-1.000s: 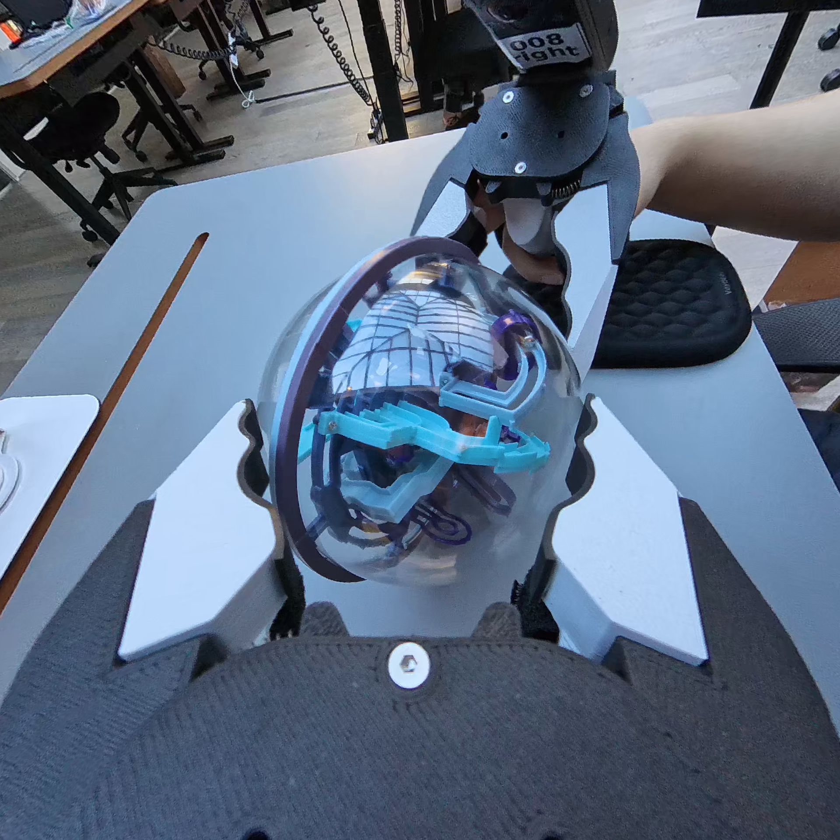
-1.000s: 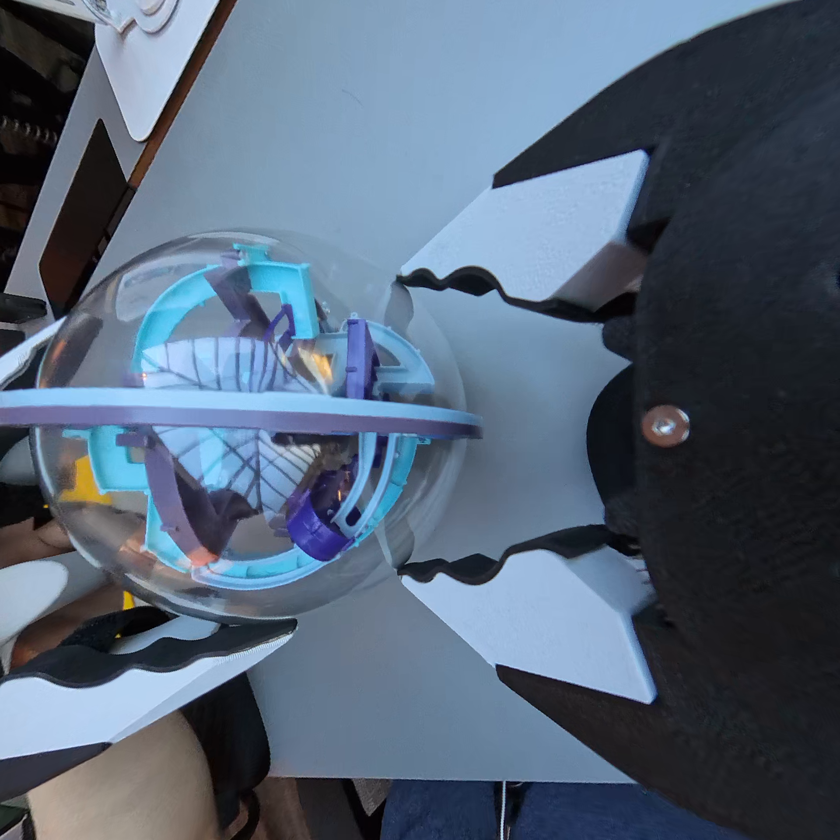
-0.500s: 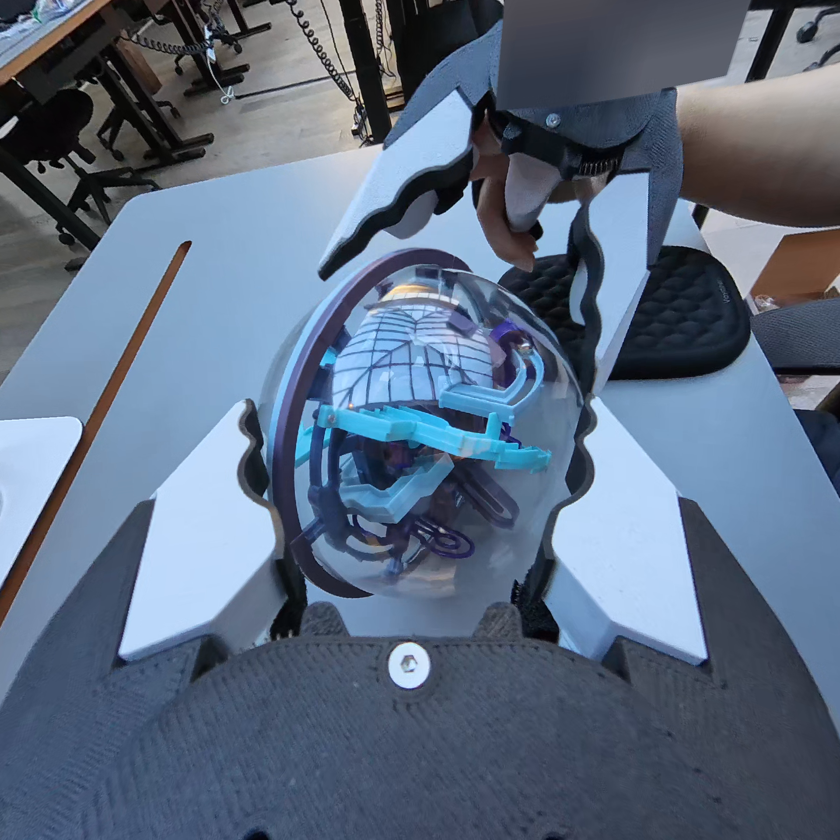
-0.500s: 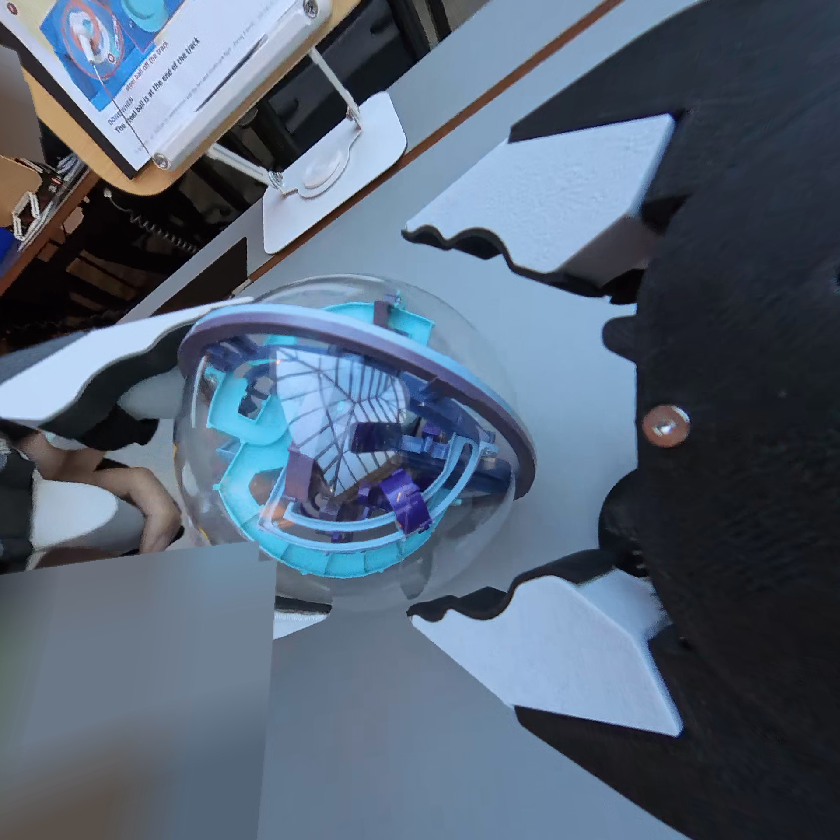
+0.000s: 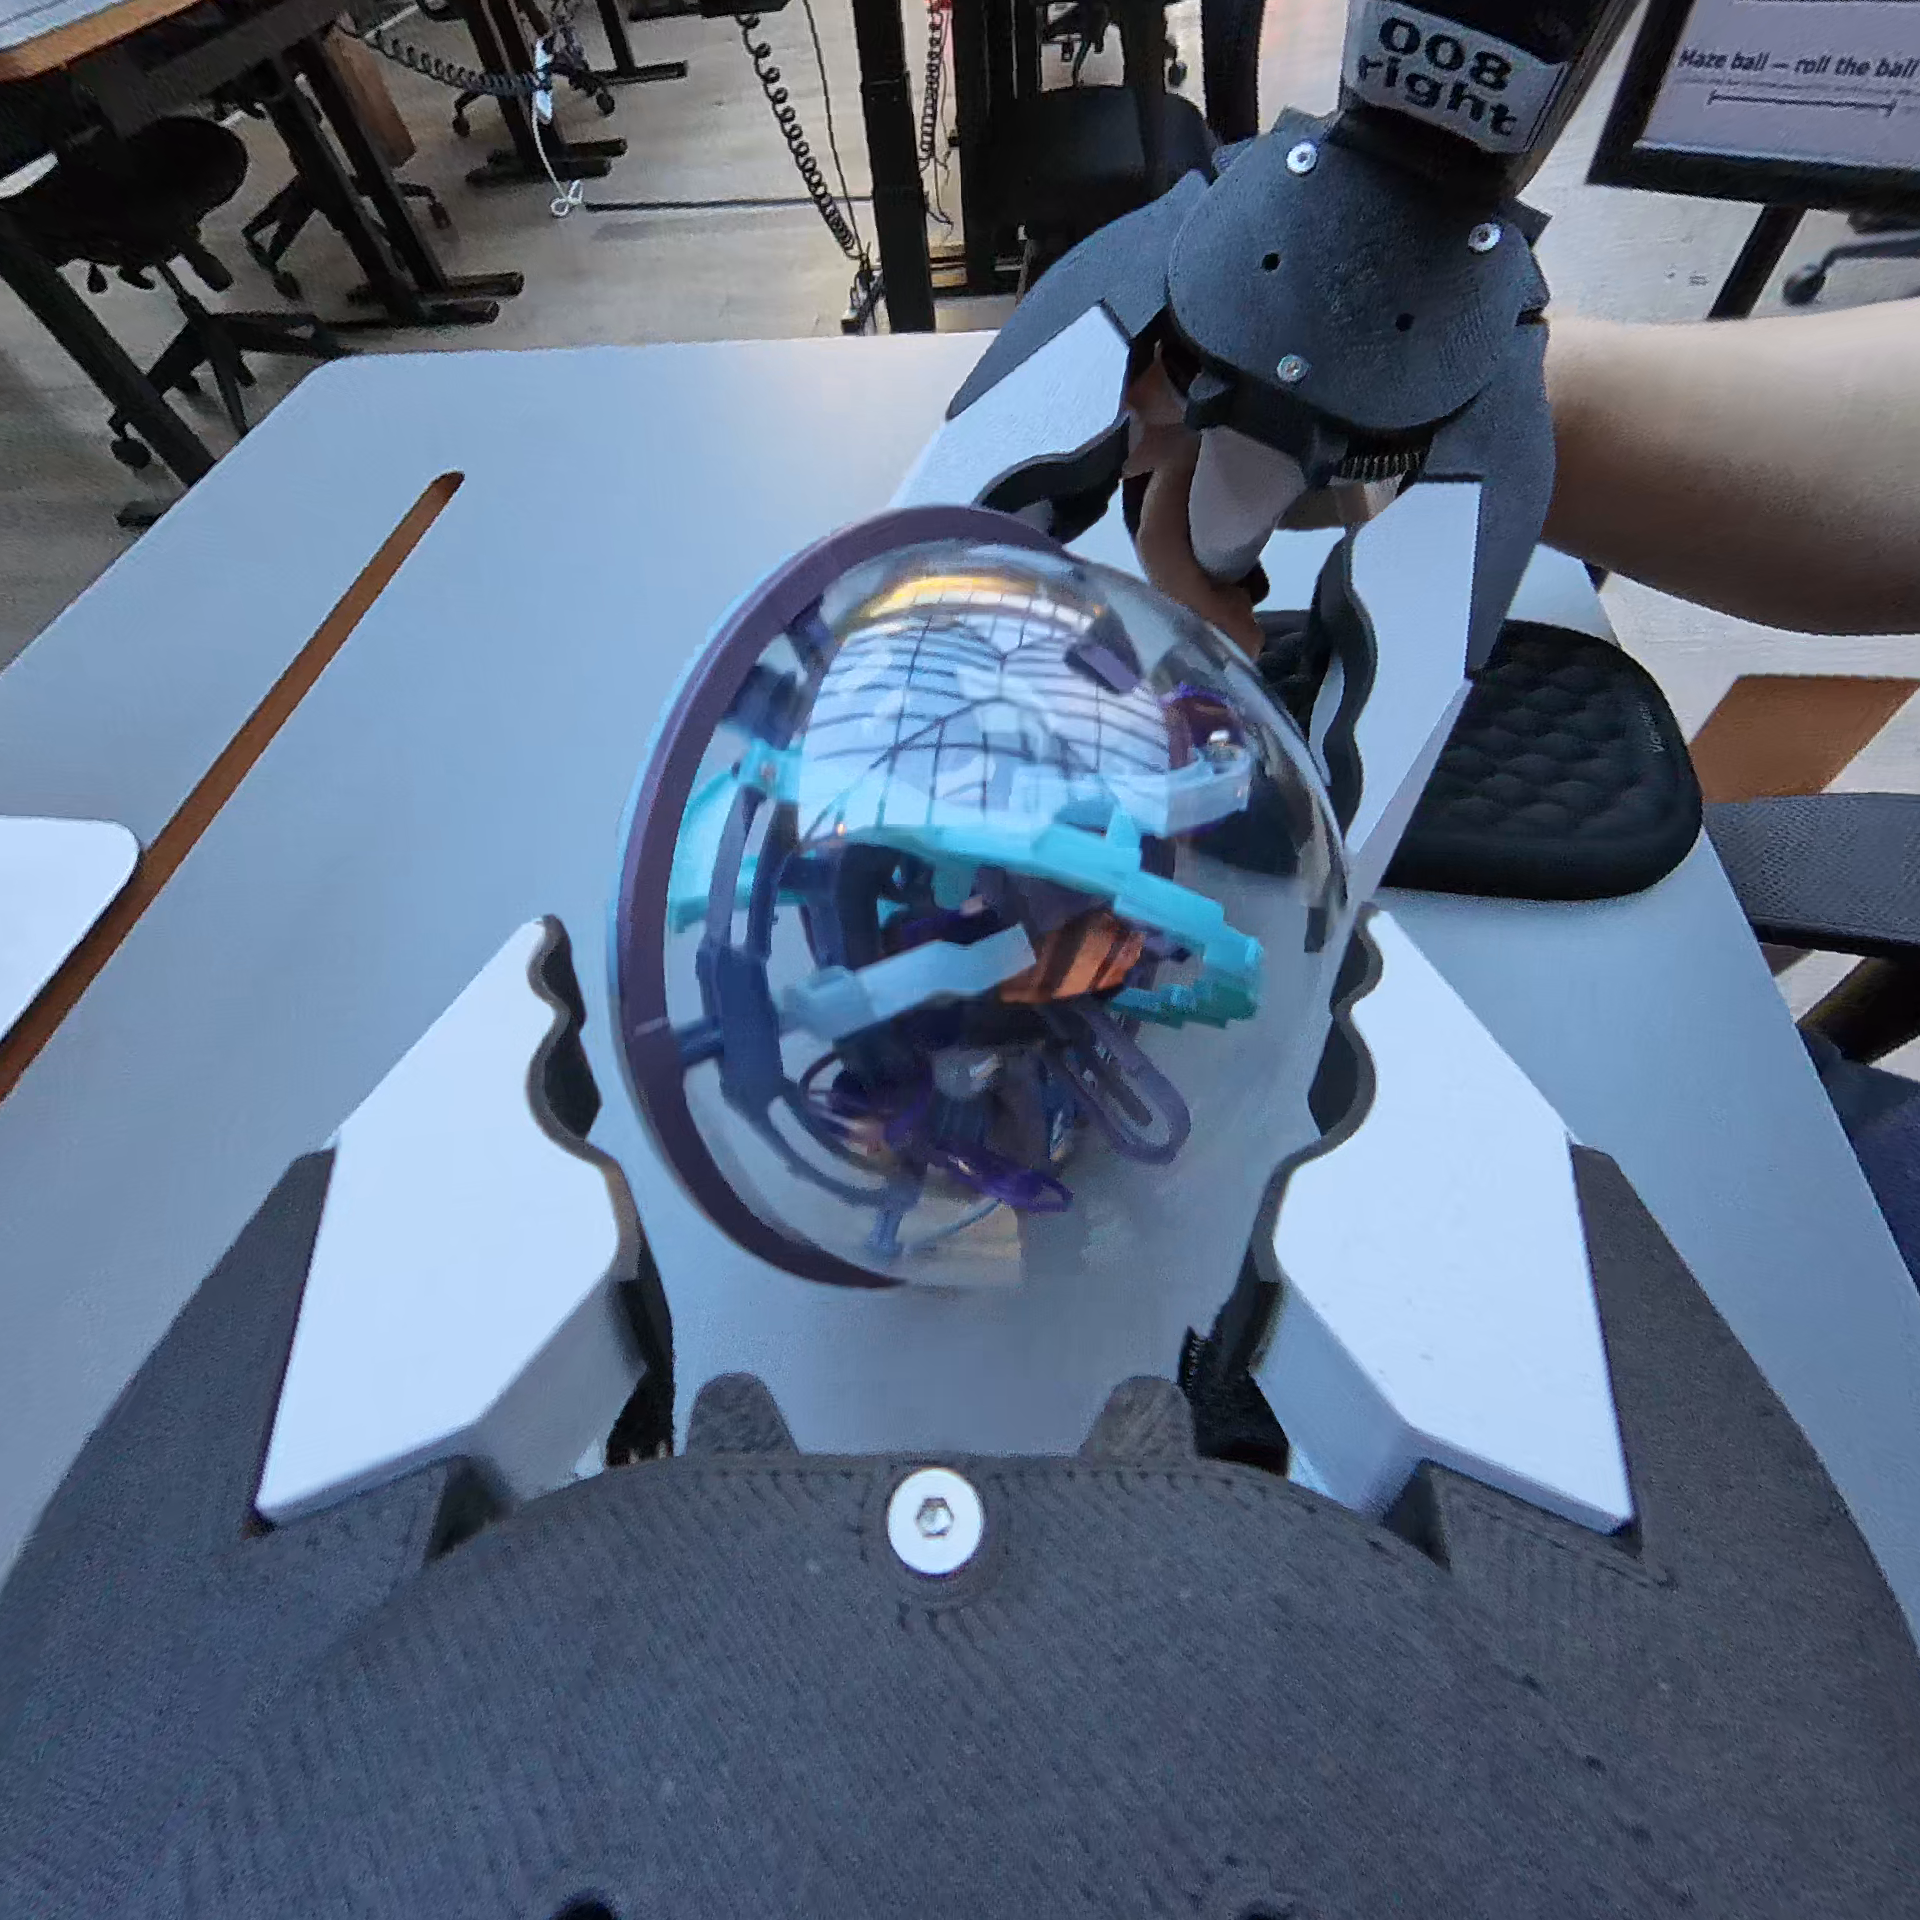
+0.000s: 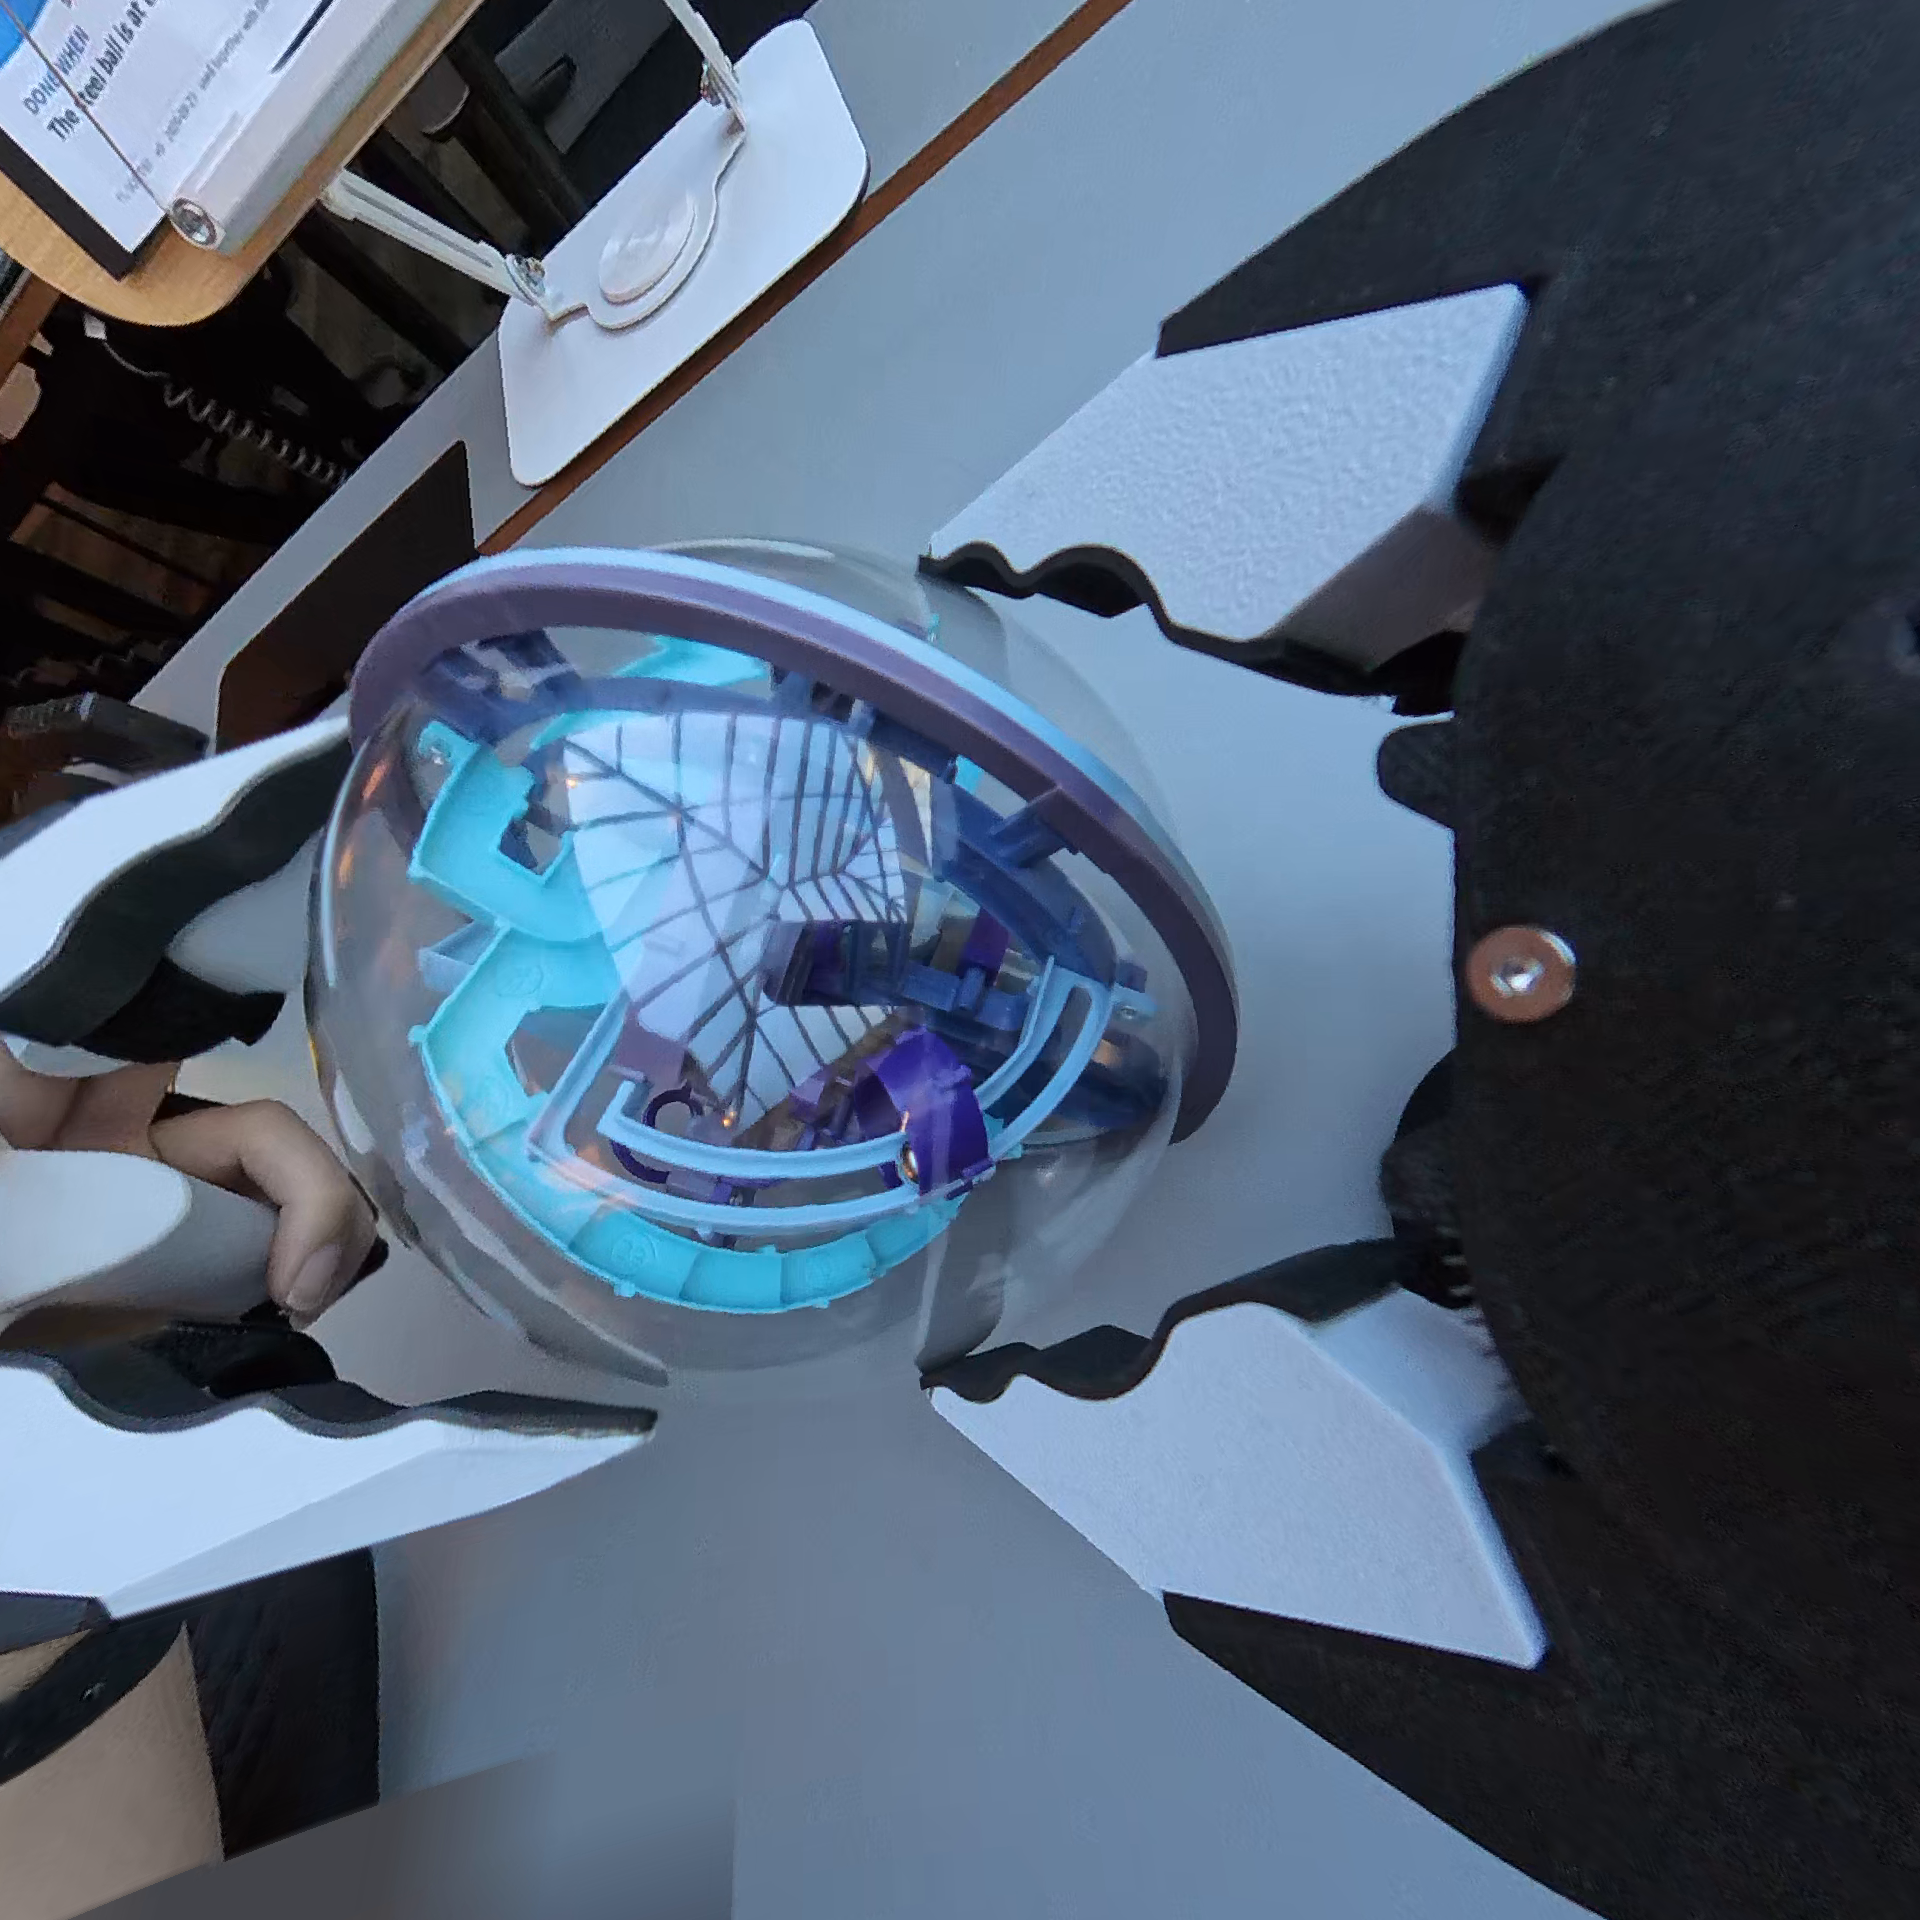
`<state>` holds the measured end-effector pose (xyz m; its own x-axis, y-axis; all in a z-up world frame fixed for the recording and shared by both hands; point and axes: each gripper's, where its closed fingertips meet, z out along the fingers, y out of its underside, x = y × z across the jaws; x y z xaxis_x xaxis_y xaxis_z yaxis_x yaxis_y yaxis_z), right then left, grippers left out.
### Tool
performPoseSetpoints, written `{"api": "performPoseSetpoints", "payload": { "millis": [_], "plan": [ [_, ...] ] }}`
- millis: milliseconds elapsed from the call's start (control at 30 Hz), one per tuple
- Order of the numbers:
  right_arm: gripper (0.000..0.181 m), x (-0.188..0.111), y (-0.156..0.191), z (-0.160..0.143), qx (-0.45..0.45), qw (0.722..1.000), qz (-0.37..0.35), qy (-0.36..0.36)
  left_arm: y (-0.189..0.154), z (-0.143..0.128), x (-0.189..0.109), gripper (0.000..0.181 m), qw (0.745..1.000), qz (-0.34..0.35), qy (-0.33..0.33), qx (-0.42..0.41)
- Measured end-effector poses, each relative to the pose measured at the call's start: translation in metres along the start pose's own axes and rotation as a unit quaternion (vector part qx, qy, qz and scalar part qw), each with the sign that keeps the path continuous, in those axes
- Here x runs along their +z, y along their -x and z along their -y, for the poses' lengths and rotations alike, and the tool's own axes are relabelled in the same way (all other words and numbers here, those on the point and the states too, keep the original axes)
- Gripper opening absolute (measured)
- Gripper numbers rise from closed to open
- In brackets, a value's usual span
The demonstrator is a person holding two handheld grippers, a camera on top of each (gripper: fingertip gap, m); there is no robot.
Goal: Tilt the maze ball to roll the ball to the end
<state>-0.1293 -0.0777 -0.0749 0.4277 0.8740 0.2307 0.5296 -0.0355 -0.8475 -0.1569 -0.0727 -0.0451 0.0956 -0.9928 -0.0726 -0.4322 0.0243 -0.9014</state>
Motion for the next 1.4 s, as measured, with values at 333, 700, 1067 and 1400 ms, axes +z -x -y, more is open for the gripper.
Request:
{"api": "performPoseSetpoints", "payload": {
  "millis": [333,700,1067,1400],
  "plan": [
    [0.139,0.004,0.003,-0.014,0.001,1.0,-0.001,-0.002,-0.016,-0.059,0.017,0.146,0.988,-0.037,0.02,-0.147],
    [0.138,0.007,0.008,-0.018,0.074,0.997,0.017,-0.025,-0.016,-0.054,0.017,0.15,0.984,-0.028,-0.012,-0.178],
    [0.137,0.018,0.022,-0.024,0.115,0.992,0.057,0.002,-0.015,-0.045,-0.001,0.145,0.98,0.003,-0.024,-0.197],
    [0.136,0.027,0.028,-0.032,0.162,0.981,0.099,0.039,-0.008,-0.038,-0.005,0.145,0.98,0.03,-0.027,-0.195]
  ]
}}
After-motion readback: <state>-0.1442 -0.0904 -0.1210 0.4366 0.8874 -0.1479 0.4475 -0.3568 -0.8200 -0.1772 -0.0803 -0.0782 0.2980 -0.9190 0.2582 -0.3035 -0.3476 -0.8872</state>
